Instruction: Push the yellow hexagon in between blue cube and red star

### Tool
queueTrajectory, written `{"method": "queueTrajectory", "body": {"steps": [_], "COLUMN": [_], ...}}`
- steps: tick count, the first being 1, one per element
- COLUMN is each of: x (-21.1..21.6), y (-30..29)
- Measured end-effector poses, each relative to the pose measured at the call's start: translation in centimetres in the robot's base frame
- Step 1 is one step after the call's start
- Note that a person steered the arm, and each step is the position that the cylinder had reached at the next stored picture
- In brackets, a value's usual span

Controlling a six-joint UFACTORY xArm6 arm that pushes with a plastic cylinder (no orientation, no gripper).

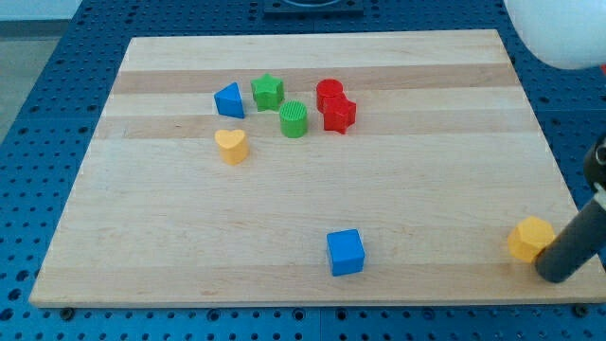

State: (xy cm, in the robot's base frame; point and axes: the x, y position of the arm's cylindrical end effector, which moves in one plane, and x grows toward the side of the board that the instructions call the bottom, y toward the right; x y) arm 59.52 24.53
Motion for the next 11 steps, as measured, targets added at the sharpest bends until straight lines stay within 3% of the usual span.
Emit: {"method": "queueTrajectory", "body": {"steps": [2, 4, 7, 11], "x": [-1.6, -1.7, -5.3, -15.8], "y": [3.3, -4.1, -10.3, -17.4]}}
